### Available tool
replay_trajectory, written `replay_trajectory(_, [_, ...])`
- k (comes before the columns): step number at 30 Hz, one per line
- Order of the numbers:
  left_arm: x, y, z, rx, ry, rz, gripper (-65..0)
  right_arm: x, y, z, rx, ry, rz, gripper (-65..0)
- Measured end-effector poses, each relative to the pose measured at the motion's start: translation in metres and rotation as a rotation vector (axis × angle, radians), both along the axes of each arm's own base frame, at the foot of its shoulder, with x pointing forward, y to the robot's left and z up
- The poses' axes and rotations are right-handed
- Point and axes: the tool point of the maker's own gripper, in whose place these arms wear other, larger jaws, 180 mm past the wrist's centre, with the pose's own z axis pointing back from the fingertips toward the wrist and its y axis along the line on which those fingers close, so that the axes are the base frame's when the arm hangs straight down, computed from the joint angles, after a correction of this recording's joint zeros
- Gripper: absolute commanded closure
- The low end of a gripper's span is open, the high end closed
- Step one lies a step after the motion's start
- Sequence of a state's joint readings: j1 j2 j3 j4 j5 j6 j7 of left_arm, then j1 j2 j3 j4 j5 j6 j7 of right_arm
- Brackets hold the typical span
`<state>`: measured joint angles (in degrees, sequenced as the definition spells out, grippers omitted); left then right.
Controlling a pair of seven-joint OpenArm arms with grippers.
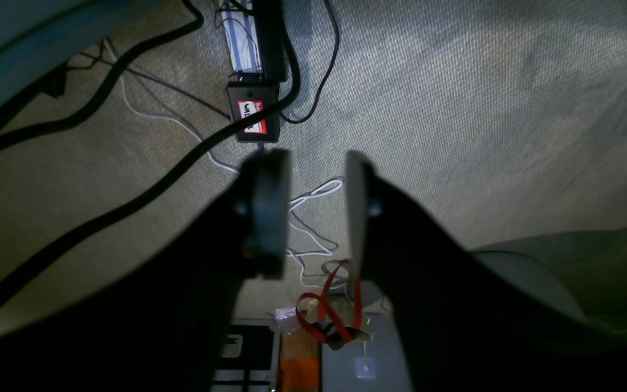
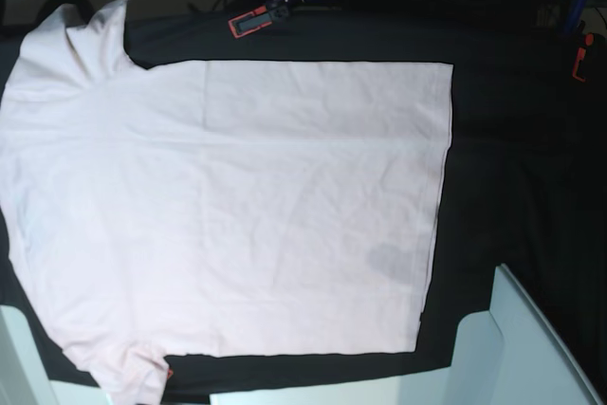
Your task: Fold the T-shirt properly
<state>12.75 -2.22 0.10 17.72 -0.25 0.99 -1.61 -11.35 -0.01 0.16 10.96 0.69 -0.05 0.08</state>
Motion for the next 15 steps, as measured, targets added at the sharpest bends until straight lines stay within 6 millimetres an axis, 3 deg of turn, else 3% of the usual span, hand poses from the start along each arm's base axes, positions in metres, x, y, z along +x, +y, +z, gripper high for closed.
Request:
replay_trajectory(4, [0.0023,-0.0001,-0.0003,0.0,0.0,0.001,-23.3,-0.0008,0.0,0.0001,0.0,0.001,0.004,-57.5])
replay_trajectory(5, [0.003,0.0003,-0.0003,0.0,0.0,0.003,-28.0,-0.0011,0.0,0.0001,0.0,0.002,0.003,-62.1])
replay_trajectory(7, [0.0064,0.0001,-0.0005,0.0,-0.004,-0.002,-35.9,-0.0013,-0.0001,0.0001,0.0,0.002,0.003,-64.6])
replay_trajectory(10, [0.009,0.0,-0.0004,0.0,-0.011,-0.004,-42.5,-0.0013,0.0,0.0001,0.0,0.002,0.005,-64.6])
replay_trajectory(15, [0.0088,-0.0002,-0.0005,0.0,-0.01,-0.004,-44.2,-0.0014,0.0,0.0001,0.0,0.002,0.005,-64.6])
